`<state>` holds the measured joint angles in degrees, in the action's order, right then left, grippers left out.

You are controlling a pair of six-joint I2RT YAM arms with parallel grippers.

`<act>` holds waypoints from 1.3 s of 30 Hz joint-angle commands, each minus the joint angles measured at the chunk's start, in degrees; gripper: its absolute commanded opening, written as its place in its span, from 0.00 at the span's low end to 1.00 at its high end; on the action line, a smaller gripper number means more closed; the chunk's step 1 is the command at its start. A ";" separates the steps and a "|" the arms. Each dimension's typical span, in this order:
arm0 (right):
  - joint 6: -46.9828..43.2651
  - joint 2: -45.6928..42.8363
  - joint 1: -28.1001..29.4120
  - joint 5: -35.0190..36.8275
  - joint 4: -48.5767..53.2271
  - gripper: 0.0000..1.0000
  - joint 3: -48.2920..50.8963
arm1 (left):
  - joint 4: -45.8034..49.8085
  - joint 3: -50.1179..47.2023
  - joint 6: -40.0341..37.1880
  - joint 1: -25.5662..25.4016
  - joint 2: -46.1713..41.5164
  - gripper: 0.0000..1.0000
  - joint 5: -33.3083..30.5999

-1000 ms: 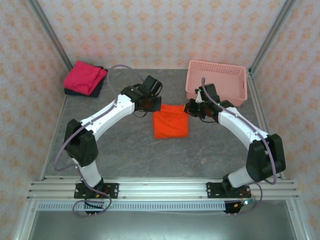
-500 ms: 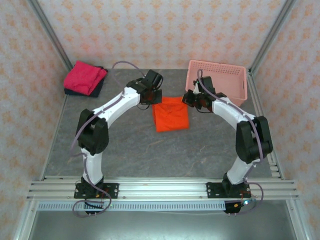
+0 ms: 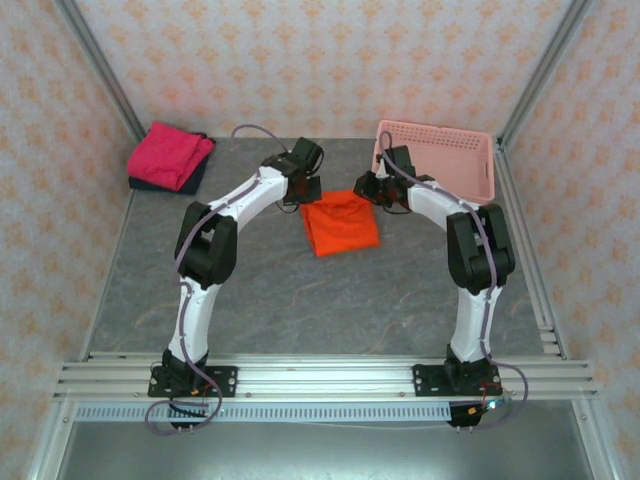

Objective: Fold and stack the t-shirts

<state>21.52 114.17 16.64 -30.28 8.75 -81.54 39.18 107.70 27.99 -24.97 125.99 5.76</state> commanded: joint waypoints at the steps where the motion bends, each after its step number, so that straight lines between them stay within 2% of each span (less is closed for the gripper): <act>1: -1.78 -1.78 -0.36 2.02 0.26 0.43 -2.14 | 0.77 0.83 0.41 0.10 -1.42 0.06 0.94; 4: -2.78 -4.83 -0.44 3.83 1.17 0.49 -1.36 | 0.34 -0.77 0.86 0.12 -2.79 0.23 1.10; 9: -3.39 -11.81 -0.47 5.75 1.14 0.56 2.23 | -1.15 -4.74 1.54 0.12 -7.40 0.58 0.93; 13: -2.49 -15.65 -0.19 5.20 -0.35 0.58 6.14 | -2.49 -7.26 1.72 0.01 -11.72 0.79 0.48; 16: -2.25 -15.53 1.00 4.46 -0.62 0.54 7.58 | -3.71 -7.09 1.54 -0.98 -12.63 0.79 1.59; 17: -2.07 -15.18 1.47 4.45 -0.53 0.52 7.83 | -3.12 -5.48 1.42 -1.57 -11.60 0.76 2.36; 19: -1.56 -14.69 2.22 3.94 -0.96 0.50 8.59 | -1.03 -1.45 1.46 -2.69 -8.23 0.70 3.54; 23: -0.72 -14.48 3.59 3.88 -1.98 0.45 11.27 | 2.42 7.18 2.26 -4.57 -0.22 0.63 3.63; 30: 0.44 -15.26 4.24 4.46 -4.45 0.41 17.21 | 9.41 21.41 5.72 -4.73 13.90 0.53 4.62; 34: 0.31 -14.70 4.21 5.40 -5.13 0.41 19.17 | 9.73 18.34 6.64 -3.71 14.78 0.53 4.00; 39: -0.24 -13.15 5.18 6.33 -4.96 0.42 20.19 | 6.72 11.40 5.13 -2.19 10.62 0.55 5.02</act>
<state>21.39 99.74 20.84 -25.41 5.69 -62.15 44.12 122.28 33.15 -28.45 139.90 10.63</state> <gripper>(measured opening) 0.418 0.541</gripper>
